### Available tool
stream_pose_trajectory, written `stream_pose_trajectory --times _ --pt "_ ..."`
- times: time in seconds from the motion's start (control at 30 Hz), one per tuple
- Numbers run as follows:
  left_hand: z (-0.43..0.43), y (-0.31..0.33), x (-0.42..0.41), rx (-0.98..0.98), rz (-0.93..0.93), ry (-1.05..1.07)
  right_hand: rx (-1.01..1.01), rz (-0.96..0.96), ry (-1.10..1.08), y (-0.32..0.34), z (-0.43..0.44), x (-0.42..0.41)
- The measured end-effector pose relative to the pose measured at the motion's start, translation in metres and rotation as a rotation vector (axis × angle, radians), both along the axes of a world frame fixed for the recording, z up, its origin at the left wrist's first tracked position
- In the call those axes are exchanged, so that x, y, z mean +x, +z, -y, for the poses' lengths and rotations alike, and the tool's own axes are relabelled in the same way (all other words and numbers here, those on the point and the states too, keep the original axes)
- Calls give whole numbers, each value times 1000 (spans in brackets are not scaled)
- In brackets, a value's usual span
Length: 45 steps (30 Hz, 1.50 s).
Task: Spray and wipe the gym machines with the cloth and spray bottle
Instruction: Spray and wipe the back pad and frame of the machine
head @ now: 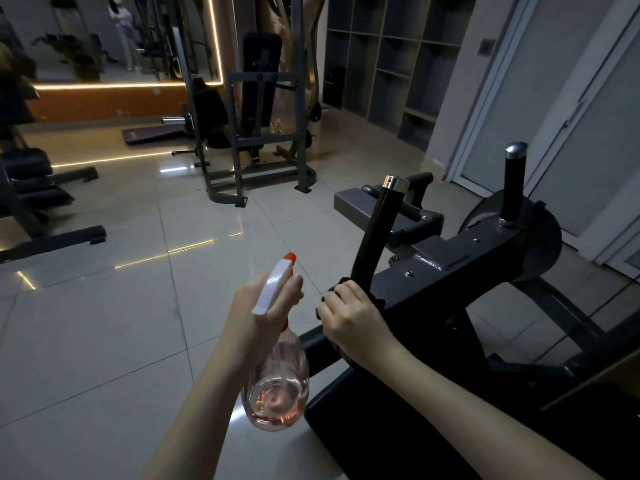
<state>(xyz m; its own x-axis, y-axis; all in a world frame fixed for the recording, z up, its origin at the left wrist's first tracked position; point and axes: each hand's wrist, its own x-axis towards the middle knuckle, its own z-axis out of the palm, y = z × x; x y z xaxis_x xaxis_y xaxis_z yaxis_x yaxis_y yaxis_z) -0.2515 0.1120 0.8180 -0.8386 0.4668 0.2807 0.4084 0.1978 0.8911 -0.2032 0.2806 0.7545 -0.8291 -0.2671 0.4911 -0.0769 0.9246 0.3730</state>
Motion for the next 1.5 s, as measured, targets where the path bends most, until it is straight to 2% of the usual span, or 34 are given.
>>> stream_pose_trajectory --times 0.07,0.17,0.23,0.33,0.4,0.43,0.53,0.63,0.8,0.87,1.0,1.07,1.13,1.2,1.33,1.43,1.5 --pt "-1 -2 0 -7 -2 -7 -130 -56 105 3 -7 9" --pt "-4 -5 -1 -21 17 -17 -514 -174 122 15 -14 29" --pt "-7 -4 0 -20 39 -40 -852 -312 22 37 -18 43" --pt "-14 -3 2 -1 38 -72 -1515 -548 -237 76 -41 34" --pt "-19 -4 4 17 40 -75 -1924 -564 -255 100 -60 5" --pt "-23 -4 6 22 43 -81 -2004 -538 -238 107 -62 -9" --pt "-29 -6 11 27 65 -116 -1982 -502 -270 105 -44 -30" --pt "-35 -8 11 40 112 -139 -1951 -448 -282 82 -33 -16" --pt "-48 -10 11 56 128 -165 -1616 -177 -281 42 -29 9" --pt "-52 -11 11 69 128 -176 -1548 -66 -291 42 -41 14" --pt "-50 -14 8 94 145 -177 -1798 -210 -205 66 -43 0" --pt "-47 -16 9 82 132 -177 -1820 -177 -219 58 -27 1" --pt "-44 -19 10 80 156 -181 -1646 -119 -264 38 -13 13" --pt "-42 -21 10 84 199 -193 -1382 -61 -312 26 -16 24" --pt "-38 -23 12 54 174 -187 -963 163 -376 32 -42 30" --pt "-34 -23 13 42 171 -161 -1044 108 -340 29 -35 29" --pt "-31 -25 16 23 150 -147 -978 136 -370 22 -28 28"
